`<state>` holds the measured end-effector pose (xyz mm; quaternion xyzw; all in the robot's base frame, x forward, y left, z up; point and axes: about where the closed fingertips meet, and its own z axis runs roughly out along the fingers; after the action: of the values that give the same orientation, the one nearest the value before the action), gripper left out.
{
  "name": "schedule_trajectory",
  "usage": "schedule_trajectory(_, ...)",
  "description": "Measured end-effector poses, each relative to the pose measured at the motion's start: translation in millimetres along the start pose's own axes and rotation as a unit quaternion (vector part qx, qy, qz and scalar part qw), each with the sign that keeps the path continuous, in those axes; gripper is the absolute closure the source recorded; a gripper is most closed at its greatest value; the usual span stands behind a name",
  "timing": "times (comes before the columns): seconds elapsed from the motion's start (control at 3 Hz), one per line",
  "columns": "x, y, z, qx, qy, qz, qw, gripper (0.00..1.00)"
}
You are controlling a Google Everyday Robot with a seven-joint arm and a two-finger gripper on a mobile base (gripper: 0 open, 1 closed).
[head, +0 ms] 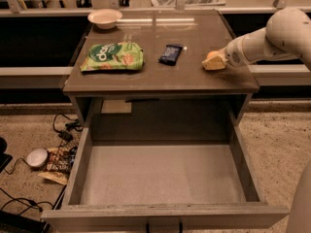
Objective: Pick orange from top drawer and place on counter
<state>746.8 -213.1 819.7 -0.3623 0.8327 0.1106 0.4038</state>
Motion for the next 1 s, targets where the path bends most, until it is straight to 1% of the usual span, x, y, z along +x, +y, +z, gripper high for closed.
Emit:
schedule_trajectory(0.33, -0.6, -0.2, 0.2, -0.002, 0.002, 0.001, 1.0, 0.82)
schedule_trajectory(1.0, -1.5, -0.1, 0.0, -0.002, 0.002, 0.001, 1.0, 0.35)
